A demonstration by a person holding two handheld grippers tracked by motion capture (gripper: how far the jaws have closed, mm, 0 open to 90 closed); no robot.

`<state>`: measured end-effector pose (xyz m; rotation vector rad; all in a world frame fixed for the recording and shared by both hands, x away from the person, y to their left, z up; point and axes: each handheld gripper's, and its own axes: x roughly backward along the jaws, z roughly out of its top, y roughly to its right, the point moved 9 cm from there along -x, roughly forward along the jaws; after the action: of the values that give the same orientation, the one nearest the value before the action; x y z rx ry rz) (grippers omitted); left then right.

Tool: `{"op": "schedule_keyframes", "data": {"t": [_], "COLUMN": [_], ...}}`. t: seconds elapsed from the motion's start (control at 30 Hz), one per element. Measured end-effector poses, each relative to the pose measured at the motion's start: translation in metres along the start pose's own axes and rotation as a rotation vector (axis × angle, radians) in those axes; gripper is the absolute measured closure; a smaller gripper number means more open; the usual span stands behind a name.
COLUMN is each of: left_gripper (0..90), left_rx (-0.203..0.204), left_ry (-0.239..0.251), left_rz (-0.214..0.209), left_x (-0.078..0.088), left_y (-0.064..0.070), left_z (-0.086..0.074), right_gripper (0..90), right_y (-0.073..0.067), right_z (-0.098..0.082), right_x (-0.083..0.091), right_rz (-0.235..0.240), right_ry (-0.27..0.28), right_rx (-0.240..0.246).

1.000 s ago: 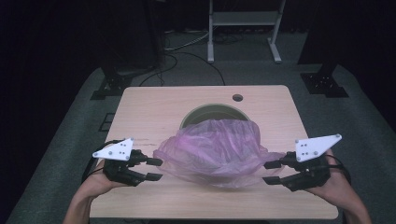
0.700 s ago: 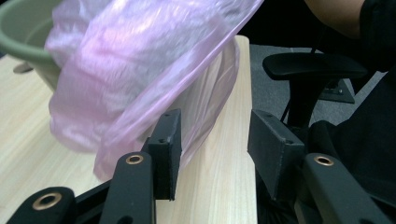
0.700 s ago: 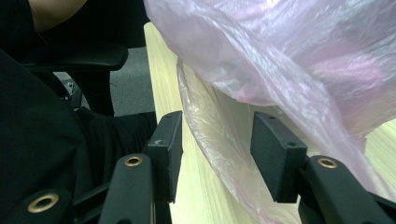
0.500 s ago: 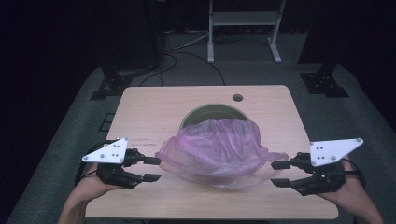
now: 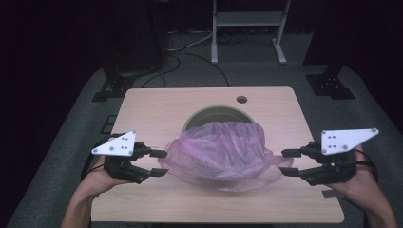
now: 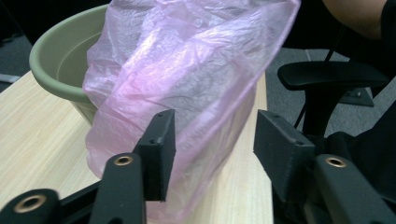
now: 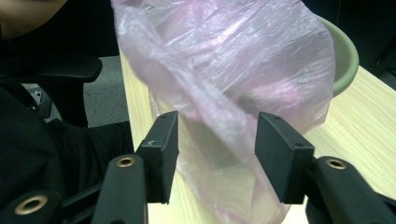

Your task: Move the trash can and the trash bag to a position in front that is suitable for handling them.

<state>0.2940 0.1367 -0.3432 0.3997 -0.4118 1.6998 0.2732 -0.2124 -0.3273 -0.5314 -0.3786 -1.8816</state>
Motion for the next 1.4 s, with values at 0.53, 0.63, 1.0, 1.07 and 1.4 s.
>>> {"op": "schedule_keyframes", "data": {"t": [0.53,0.63,1.0,1.07,1.4], "left_gripper": [45.3,59.7,88.7,89.1,89.5], "left_rx": [-0.028,-0.027,0.040,0.053,0.168], "left_ry": [-0.078,-0.067,0.047,0.050,0.066], "left_rz": [0.040,0.053,0.134,0.154,0.230], "left_x": [-0.029,-0.027,-0.024,-0.027,-0.048], "left_y": [-0.024,-0.027,-0.061,-0.073,-0.125], "left_z": [-0.012,-0.010,0.011,0.014,0.005], "right_gripper": [43.6,44.8,88.9,89.1,89.7], "right_y": [0.011,0.012,0.041,0.051,0.108], "right_z": [-0.004,-0.007,0.008,0.012,0.010], "right_x": [-0.038,-0.039,-0.045,-0.049,-0.071], "right_rz": [0.044,0.035,0.025,0.023,-0.068], "right_ry": [-0.069,-0.081,-0.019,-0.006,0.033], "right_rx": [0.064,0.064,-0.111,-0.136,-0.305]}}
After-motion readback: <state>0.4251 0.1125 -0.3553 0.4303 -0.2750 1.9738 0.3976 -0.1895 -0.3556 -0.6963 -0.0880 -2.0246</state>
